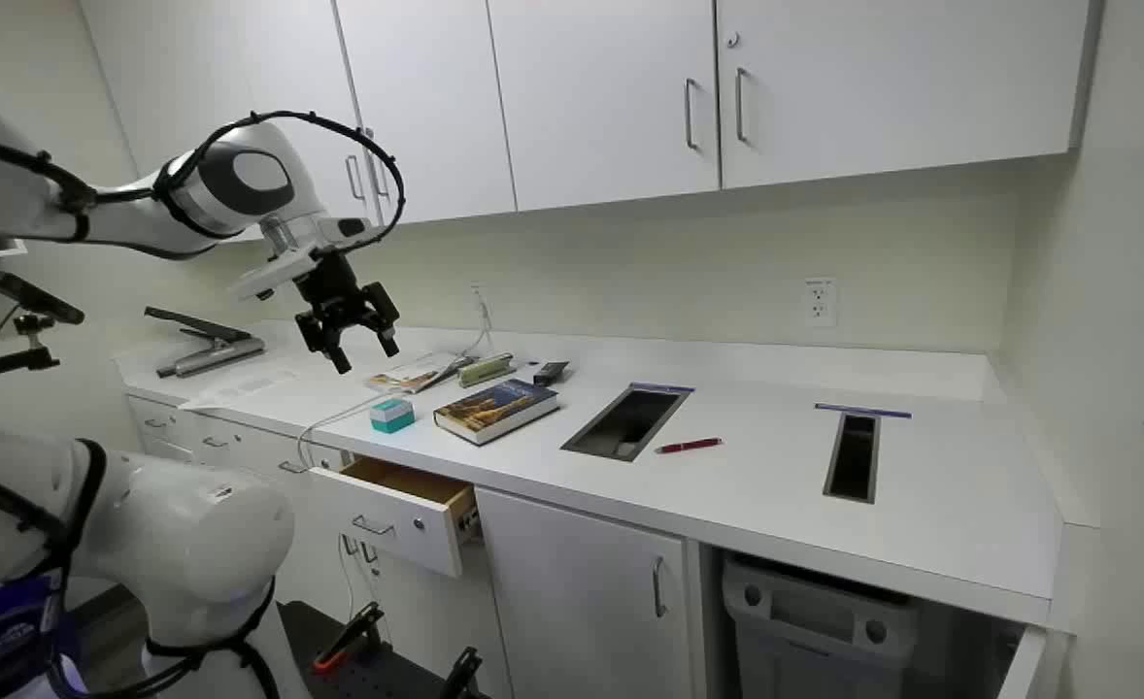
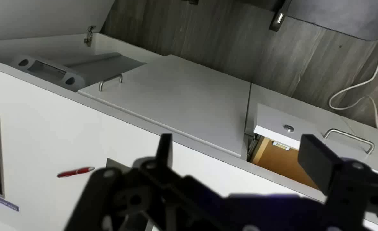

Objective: Open the drawer at the right

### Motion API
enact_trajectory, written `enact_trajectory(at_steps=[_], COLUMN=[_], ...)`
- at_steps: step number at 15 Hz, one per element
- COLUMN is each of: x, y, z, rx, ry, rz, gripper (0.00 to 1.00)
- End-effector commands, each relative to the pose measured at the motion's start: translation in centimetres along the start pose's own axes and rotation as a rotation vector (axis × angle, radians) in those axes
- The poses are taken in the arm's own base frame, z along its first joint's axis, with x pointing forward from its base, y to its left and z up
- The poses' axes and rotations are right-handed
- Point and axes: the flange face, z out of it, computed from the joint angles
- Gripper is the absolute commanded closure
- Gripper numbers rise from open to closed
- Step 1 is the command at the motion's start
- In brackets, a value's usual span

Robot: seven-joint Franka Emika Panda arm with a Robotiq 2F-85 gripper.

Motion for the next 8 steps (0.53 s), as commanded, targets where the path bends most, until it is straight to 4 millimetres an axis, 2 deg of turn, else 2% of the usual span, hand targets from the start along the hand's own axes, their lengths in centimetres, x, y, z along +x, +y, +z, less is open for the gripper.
enact_trajectory(at_steps=[1,5,8], x=[0.0,0.0,1.3], y=[0.0,0.0,-1.6], z=[-0.1,-0.1,0.5], rx=[0.0,0.0,-0.006], ry=[-0.001,-0.001,-0.007], rz=[0.0,0.0,-0.086], gripper=[0.0,0.0,0.0])
